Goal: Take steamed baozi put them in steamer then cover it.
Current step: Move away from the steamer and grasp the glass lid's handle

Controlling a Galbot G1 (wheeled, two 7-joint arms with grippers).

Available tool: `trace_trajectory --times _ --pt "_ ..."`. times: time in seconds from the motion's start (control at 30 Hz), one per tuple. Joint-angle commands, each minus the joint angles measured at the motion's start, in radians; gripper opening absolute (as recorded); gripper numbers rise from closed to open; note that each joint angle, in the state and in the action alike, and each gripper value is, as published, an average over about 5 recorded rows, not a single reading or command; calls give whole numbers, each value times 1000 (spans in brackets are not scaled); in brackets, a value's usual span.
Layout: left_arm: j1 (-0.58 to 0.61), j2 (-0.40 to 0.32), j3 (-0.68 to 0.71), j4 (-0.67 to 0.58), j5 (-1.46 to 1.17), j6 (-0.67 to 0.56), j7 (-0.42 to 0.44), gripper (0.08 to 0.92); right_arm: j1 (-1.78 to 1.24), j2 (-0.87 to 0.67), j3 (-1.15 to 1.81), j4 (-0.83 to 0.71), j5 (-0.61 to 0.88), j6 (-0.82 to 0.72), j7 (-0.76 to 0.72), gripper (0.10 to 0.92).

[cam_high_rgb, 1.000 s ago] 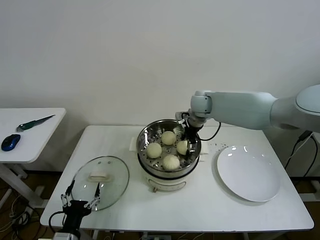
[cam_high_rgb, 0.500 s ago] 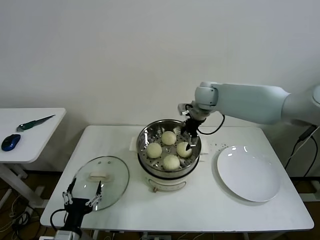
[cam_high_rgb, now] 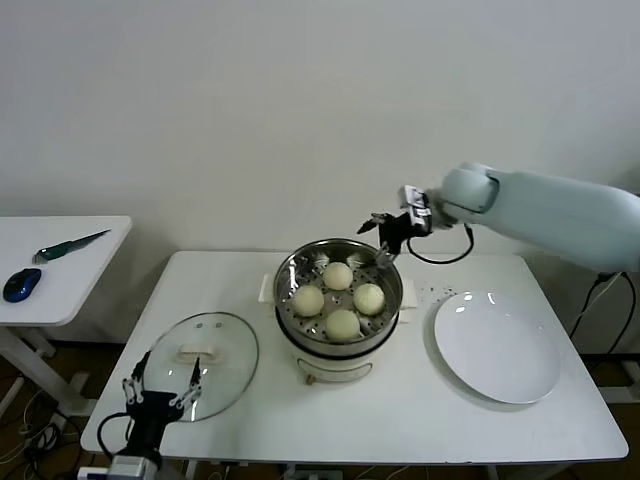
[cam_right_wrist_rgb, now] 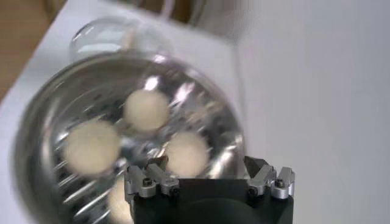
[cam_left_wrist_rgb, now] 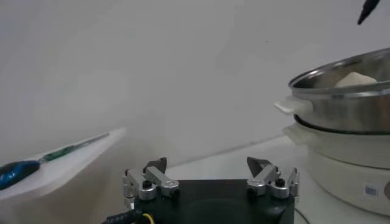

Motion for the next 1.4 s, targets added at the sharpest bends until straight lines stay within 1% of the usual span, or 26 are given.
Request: trace_trajectory --times 0.03,0.23,0.4,0.53,0.67,0.8,0.93,1.1,1.23,1.4 --pt "-16 -5 -2 -2 87 1 4 823 -654 -229 677 95 -16 238 344 823" --pt "-7 -19 -9 -28 128 23 8 823 -1029 -186 1098 137 -102 277 413 823" --pt "-16 -27 -25 -44 288 34 14 823 -1288 -112 1402 197 -149 264 439 823" --pt "-29 -16 -45 -40 551 6 26 823 -1477 -51 1603 264 -192 215 445 823" --pt "-41 18 -46 -23 886 -18 18 823 -1633 16 1753 308 -247 172 440 823" --pt "-40 51 -14 7 1176 5 17 823 -1729 69 1857 324 -266 150 421 823" --pt "-49 67 30 66 1344 18 -10 823 -1779 102 1905 318 -279 150 408 823" --pt "-101 65 63 174 1454 4 -82 823 -1806 130 1934 309 -290 147 403 823" --pt "-152 60 74 280 1475 -7 -137 823 -1804 149 1935 287 -309 140 395 823" --pt "-214 64 91 381 1464 -10 -167 823 -1796 182 1932 274 -338 134 390 823"
